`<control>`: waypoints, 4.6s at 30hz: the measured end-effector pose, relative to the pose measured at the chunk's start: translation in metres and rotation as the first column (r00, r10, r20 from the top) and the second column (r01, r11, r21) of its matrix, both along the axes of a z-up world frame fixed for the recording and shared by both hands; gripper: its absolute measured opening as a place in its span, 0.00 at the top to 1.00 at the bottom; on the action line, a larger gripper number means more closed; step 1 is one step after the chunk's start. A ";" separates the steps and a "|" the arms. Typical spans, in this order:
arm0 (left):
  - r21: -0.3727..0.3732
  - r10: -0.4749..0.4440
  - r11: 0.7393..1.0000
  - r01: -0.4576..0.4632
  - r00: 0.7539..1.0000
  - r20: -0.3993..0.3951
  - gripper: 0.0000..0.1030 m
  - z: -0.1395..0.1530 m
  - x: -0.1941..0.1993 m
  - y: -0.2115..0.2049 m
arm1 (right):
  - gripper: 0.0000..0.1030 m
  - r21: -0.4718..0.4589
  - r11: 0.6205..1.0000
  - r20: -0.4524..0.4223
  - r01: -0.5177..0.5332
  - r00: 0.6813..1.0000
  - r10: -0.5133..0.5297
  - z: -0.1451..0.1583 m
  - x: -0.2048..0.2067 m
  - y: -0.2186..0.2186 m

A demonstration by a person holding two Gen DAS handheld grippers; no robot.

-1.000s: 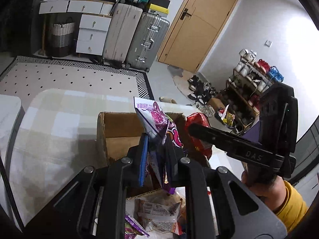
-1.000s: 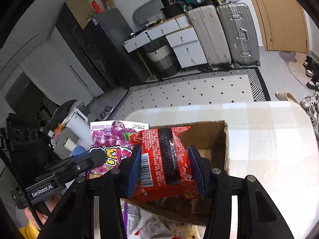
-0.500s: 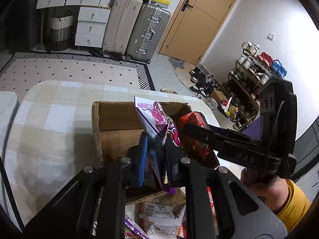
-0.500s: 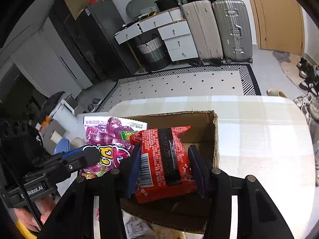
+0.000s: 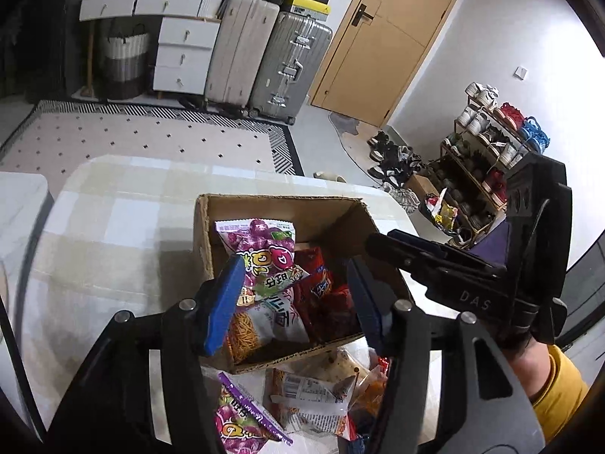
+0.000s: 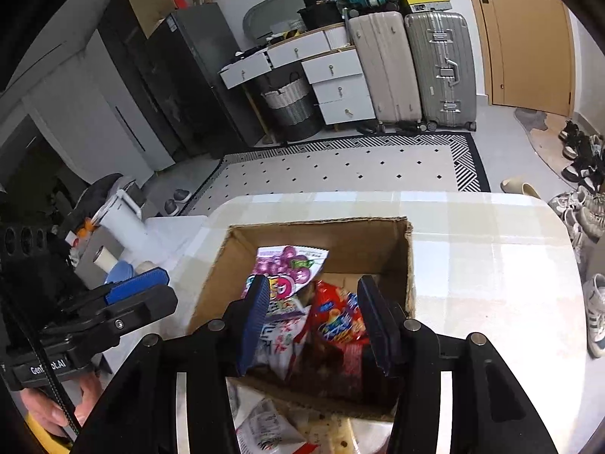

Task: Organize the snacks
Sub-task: 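Lower both held packs into the box and open both tools, then withdraw both open tools from the box back over the table, then lower the right tool onto the blue biscuit pack and close it, then close the left tool on the purple candy bag while the right tool holds the blue pack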

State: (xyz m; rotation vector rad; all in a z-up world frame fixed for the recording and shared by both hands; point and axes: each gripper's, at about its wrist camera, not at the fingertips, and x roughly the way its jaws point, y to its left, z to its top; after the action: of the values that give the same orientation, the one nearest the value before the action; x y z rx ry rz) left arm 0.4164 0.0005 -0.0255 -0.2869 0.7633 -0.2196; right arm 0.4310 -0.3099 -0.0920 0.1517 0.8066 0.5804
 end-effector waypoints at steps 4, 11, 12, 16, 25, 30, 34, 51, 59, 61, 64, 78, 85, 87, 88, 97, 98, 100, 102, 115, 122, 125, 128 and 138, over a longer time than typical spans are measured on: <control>0.040 -0.011 0.999 0.010 1.000 0.029 0.47 0.013 -0.022 -0.007 | 0.52 0.001 1.000 0.017 -0.010 1.000 0.010 0.012 -0.014 -0.001; 0.092 -0.015 0.996 0.005 0.995 0.102 0.29 0.046 -0.070 -0.020 | 0.47 0.002 1.000 0.090 -0.029 0.996 0.028 0.042 -0.059 -0.009; 0.097 -0.015 0.995 0.004 0.993 0.117 0.25 0.052 -0.080 -0.021 | 0.40 0.003 1.000 0.109 -0.024 0.994 0.024 0.049 -0.071 -0.012; 0.125 -0.027 0.992 0.005 0.984 0.174 0.23 0.074 -0.120 -0.031 | 0.32 0.008 1.000 0.179 -0.022 0.984 0.020 0.067 -0.110 -0.023; 0.159 0.000 0.986 -0.049 0.955 0.298 0.00 0.115 -0.214 -0.047 | 0.12 0.171 0.985 0.200 0.024 0.978 -0.058 0.083 -0.206 -0.066; 0.174 0.000 0.982 -0.066 0.934 0.357 0.00 0.135 -0.269 -0.053 | 0.02 0.199 0.978 0.285 0.058 0.952 -0.115 0.084 -0.257 -0.080; 0.144 0.036 0.985 -0.098 0.925 0.379 0.00 0.135 -0.316 -0.050 | 0.01 0.197 0.976 0.314 0.095 0.937 -0.154 0.077 -0.286 -0.079; 0.169 0.119 0.966 -0.197 0.916 0.384 0.00 0.036 -0.446 -0.037 | 0.01 0.126 0.974 0.395 0.190 0.891 -0.225 0.007 -0.396 -0.073; 0.207 0.103 0.962 -0.178 0.938 0.331 0.00 -0.007 -0.444 -0.046 | 0.01 0.073 0.980 0.340 0.183 0.919 -0.197 -0.026 -0.401 -0.063; 0.197 0.103 0.965 -0.172 0.942 0.318 0.00 -0.009 -0.436 -0.043 | 0.01 0.064 0.979 0.337 0.191 0.920 -0.201 -0.030 -0.397 -0.059; 0.195 0.105 0.966 -0.169 0.948 0.300 0.00 -0.014 -0.426 -0.039 | 0.01 0.086 0.979 0.300 0.187 0.932 -0.205 -0.038 -0.389 -0.056; 0.170 0.145 0.967 -0.189 0.960 0.241 0.00 -0.034 -0.398 -0.016 | 0.01 0.076 0.979 0.241 0.187 0.950 -0.200 -0.058 -0.370 -0.046; 0.172 0.154 0.967 -0.188 0.970 0.189 0.00 -0.061 -0.372 -0.013 | 0.01 0.031 0.990 0.086 0.139 0.986 -0.141 -0.101 -0.331 -0.030; 0.173 0.155 0.968 -0.183 0.975 0.162 0.00 -0.072 -0.362 -0.011 | 0.01 0.025 0.991 0.050 0.131 0.990 -0.132 -0.112 -0.318 -0.026; 0.170 0.154 0.969 -0.177 0.978 0.142 0.00 -0.079 -0.354 -0.010 | 0.01 0.020 0.992 0.040 0.128 0.991 -0.129 -0.115 -0.313 -0.025; 0.138 0.179 0.973 -0.184 0.983 0.043 0.00 -0.116 -0.305 0.006 | 0.12 -0.077 0.985 -0.080 0.157 0.983 -0.163 -0.142 -0.243 -0.012; 0.131 0.181 0.974 -0.184 0.983 0.033 0.01 -0.119 -0.299 0.008 | 0.12 -0.080 0.983 -0.068 0.163 0.983 -0.168 -0.141 -0.241 -0.012; 0.134 0.190 0.973 -0.190 0.982 0.015 0.00 -0.123 -0.289 0.011 | 0.12 -0.101 0.982 -0.065 0.158 0.984 -0.165 -0.141 -0.230 -0.008; 0.135 0.194 0.972 -0.192 0.981 0.003 0.00 -0.126 -0.283 0.013 | 0.12 -0.121 0.979 -0.063 0.163 0.983 -0.172 -0.141 -0.222 -0.006; 0.171 0.198 0.967 -0.187 0.979 -0.049 0.00 -0.142 -0.245 0.017 | 0.54 -0.298 0.949 0.028 0.105 0.994 -0.102 -0.140 -0.219 0.015; 0.177 0.191 0.968 -0.179 0.980 -0.053 0.00 -0.140 -0.239 0.016 | 0.56 -0.189 0.980 -0.003 0.066 0.998 -0.068 -0.141 -0.227 -0.004; 0.186 0.190 0.966 -0.178 0.981 -0.047 0.00 -0.140 -0.239 0.016 | 0.56 -0.091 0.995 -0.029 0.051 0.998 -0.054 -0.140 -0.232 -0.017; 0.204 0.189 0.963 -0.178 0.981 -0.038 0.00 -0.139 -0.237 0.014 | 0.56 -0.053 0.998 -0.007 0.027 1.000 -0.028 -0.137 -0.237 -0.021; 0.181 0.167 0.972 -0.152 0.984 -0.069 0.01 -0.137 -0.211 0.017 | 0.56 0.156 0.988 -0.020 -0.018 1.000 0.021 -0.133 -0.240 -0.041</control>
State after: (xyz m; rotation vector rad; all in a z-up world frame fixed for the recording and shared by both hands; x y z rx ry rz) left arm 0.2057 0.0175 -0.1623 -0.1897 0.8324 0.0123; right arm 0.1914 -0.3504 -0.2254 0.2942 0.7836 0.6614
